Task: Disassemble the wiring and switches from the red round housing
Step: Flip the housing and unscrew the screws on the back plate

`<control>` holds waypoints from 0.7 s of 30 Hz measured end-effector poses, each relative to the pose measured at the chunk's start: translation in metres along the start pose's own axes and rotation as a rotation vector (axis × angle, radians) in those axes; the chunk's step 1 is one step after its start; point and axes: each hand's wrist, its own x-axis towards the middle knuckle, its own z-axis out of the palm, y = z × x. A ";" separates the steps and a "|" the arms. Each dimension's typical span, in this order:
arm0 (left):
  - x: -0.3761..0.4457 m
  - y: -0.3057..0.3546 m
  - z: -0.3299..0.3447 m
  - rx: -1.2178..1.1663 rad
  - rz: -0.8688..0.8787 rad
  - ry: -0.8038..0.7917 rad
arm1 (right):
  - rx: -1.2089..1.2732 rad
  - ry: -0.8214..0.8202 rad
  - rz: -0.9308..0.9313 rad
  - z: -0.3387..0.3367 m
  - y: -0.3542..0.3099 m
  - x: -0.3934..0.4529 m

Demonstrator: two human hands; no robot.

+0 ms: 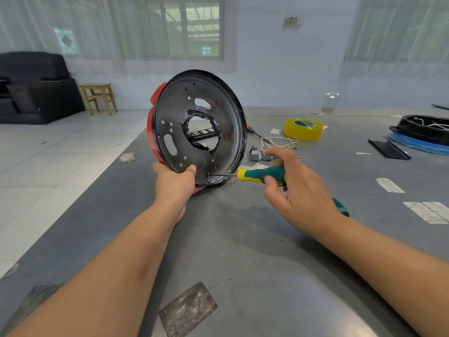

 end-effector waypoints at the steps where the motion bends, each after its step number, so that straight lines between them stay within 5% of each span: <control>1: 0.000 0.000 0.000 -0.002 -0.001 -0.001 | 0.073 -0.019 0.004 0.000 0.002 -0.001; 7: -0.001 0.000 0.000 0.006 0.012 0.004 | -0.202 0.038 0.014 -0.004 0.004 0.002; 12: -0.003 -0.001 0.000 0.015 0.046 0.006 | 0.057 -0.028 -0.003 -0.002 0.005 0.000; 18: 0.000 -0.002 0.000 0.052 0.052 0.021 | -0.120 0.074 -0.006 -0.002 0.002 0.003; 21: 0.003 -0.004 -0.001 0.071 0.049 0.031 | -0.001 0.032 0.006 0.001 0.004 0.001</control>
